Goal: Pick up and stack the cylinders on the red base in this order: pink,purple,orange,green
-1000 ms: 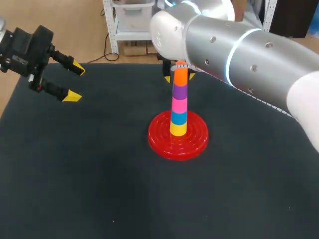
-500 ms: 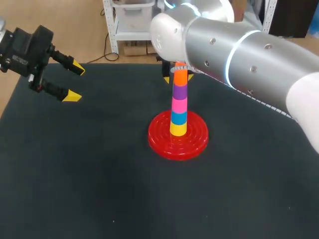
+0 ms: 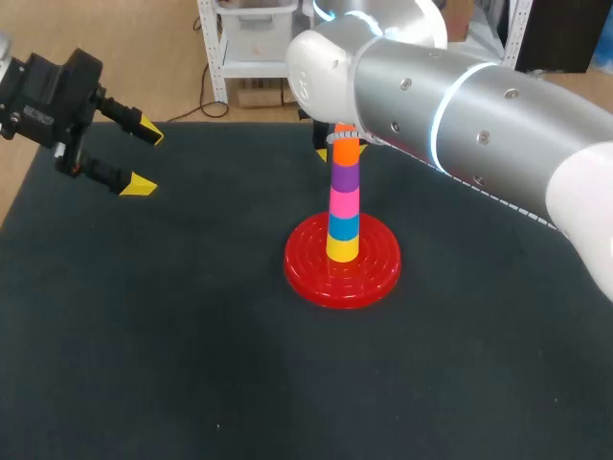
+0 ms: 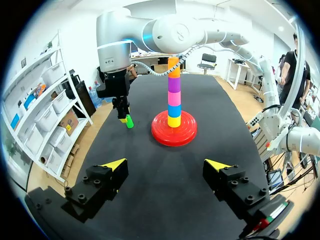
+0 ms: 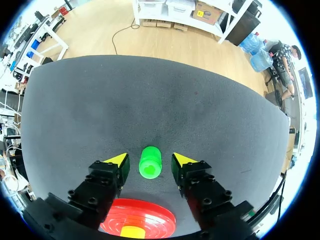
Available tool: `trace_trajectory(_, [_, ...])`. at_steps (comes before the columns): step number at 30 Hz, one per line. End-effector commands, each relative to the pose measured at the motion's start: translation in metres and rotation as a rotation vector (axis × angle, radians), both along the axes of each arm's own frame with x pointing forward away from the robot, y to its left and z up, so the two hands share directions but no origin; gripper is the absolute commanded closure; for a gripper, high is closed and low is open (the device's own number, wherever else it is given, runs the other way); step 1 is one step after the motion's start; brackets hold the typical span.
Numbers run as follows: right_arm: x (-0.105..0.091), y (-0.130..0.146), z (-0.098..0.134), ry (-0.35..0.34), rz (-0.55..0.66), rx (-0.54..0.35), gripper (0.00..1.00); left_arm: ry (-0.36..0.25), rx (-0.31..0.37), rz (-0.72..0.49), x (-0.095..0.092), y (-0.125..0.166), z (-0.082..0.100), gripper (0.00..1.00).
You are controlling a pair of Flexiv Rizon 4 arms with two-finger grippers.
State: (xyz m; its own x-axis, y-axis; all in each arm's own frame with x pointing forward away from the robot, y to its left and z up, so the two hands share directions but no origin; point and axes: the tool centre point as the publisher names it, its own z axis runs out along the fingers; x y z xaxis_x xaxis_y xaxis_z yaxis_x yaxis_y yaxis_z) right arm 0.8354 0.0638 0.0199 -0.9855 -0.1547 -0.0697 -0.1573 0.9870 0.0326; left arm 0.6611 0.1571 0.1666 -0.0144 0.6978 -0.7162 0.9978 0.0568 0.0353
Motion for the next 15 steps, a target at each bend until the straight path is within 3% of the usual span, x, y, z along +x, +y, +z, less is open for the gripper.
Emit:
trace_trajectory(1, [0.0102,0.0040,-0.0014,0.054,-0.001,-0.012,0.51,-0.005,-0.003,-0.001,-0.0007,0.0010,-0.0012,0.00])
trace_trajectory(15, [0.0131,0.0096,-0.0062,0.059,-0.002,-0.016,0.53,-0.005,-0.003,-0.001,-0.0007,0.0010,-0.0012,0.00])
